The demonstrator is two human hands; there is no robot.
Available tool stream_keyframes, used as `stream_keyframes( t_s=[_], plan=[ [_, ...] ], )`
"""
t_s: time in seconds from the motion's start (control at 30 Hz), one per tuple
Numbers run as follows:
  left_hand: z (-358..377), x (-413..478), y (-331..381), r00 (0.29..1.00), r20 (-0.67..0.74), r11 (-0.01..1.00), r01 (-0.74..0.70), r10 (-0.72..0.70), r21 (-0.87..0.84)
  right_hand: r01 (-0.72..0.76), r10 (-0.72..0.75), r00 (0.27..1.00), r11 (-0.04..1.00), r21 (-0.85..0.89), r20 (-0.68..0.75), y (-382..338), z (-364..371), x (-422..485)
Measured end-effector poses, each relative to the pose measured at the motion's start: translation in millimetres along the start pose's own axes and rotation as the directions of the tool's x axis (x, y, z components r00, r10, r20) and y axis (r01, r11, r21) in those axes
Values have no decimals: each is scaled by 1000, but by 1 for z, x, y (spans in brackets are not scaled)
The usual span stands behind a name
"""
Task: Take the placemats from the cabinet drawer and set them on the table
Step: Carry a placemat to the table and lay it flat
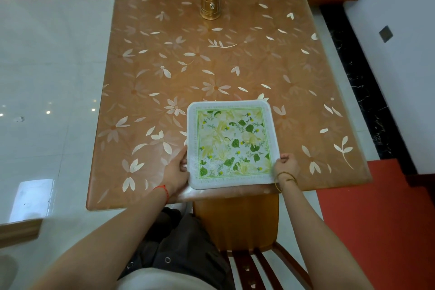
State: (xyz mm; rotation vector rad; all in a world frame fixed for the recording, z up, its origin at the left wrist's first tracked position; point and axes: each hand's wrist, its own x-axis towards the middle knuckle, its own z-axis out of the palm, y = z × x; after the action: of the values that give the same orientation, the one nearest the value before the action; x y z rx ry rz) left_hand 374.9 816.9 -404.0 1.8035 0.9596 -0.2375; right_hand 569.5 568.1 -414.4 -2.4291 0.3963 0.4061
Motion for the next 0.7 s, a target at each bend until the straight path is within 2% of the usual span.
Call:
stream_keyframes(
  t_s=[0.17, 0.3, 0.37, 0.47, 0.57, 0.7],
  plan=[
    [-3, -2, 4, 1000, -4, 999, -7, 7, 35, 8, -9, 999, 999, -44, -34, 1, 6, 0],
    [-14, 4, 13, 995, -72, 969, -56, 75, 240, 111, -122, 984, 990, -88, -133, -8, 7, -1],
    [-19, 14, 19, 987, -98, 943, -87, 124, 320, 191, -200, 971, 978, -83, -127, -18, 10, 2],
    [-22, 33, 34, 973, -46, 908, -194, 226, 371, 379, -383, 924, 917, -120, -13, -39, 19, 11],
    [-18, 58, 49, 946, 43, 854, -308, 320, 420, 563, -535, 826, 795, -225, 178, -70, 36, 17],
    [-8, 88, 67, 942, 136, 771, -330, 307, 545, 693, -571, 708, 676, -251, 416, -111, 68, 21]
  ],
)
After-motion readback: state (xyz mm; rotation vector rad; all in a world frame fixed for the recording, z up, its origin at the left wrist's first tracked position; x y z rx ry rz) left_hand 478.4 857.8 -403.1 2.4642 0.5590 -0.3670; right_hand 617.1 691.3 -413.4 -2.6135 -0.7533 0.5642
